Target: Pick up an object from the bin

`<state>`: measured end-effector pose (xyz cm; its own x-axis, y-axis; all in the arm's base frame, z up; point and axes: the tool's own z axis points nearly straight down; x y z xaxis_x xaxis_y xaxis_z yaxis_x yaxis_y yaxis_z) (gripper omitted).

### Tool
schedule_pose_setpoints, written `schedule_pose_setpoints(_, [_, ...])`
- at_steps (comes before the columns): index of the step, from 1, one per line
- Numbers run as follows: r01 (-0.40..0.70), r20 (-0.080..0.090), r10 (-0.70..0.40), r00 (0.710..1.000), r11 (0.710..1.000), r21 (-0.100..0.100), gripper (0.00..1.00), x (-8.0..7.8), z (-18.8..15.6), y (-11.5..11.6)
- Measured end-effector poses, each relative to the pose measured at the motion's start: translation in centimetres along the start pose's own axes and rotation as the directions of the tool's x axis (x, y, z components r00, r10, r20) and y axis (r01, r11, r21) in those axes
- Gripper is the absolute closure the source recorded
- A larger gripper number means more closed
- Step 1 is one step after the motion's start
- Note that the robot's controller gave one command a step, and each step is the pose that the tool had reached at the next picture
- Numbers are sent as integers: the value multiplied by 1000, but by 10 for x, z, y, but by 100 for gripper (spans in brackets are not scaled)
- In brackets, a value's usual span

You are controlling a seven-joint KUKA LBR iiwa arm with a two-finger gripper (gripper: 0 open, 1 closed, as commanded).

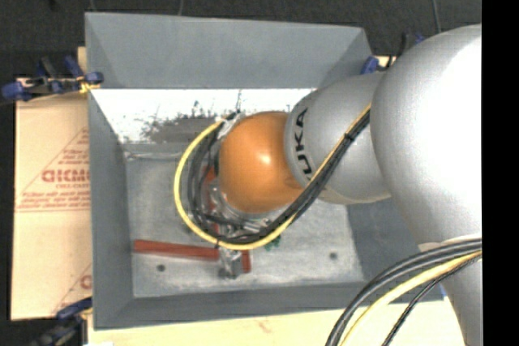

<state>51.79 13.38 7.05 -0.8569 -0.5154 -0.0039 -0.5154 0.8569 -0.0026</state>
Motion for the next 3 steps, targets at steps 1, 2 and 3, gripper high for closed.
schedule_pose_setpoints(1, [-3, 0, 3, 1000, 1000, -2, 100, 0, 0, 1])
schedule_pose_setpoints(2, [58, 7, -58, 998, 998, 2, 100, -11, -107, 11])
schedule_pose_setpoints(3, [56, 0, -56, 998, 998, -3, 0, -9, -102, 12])
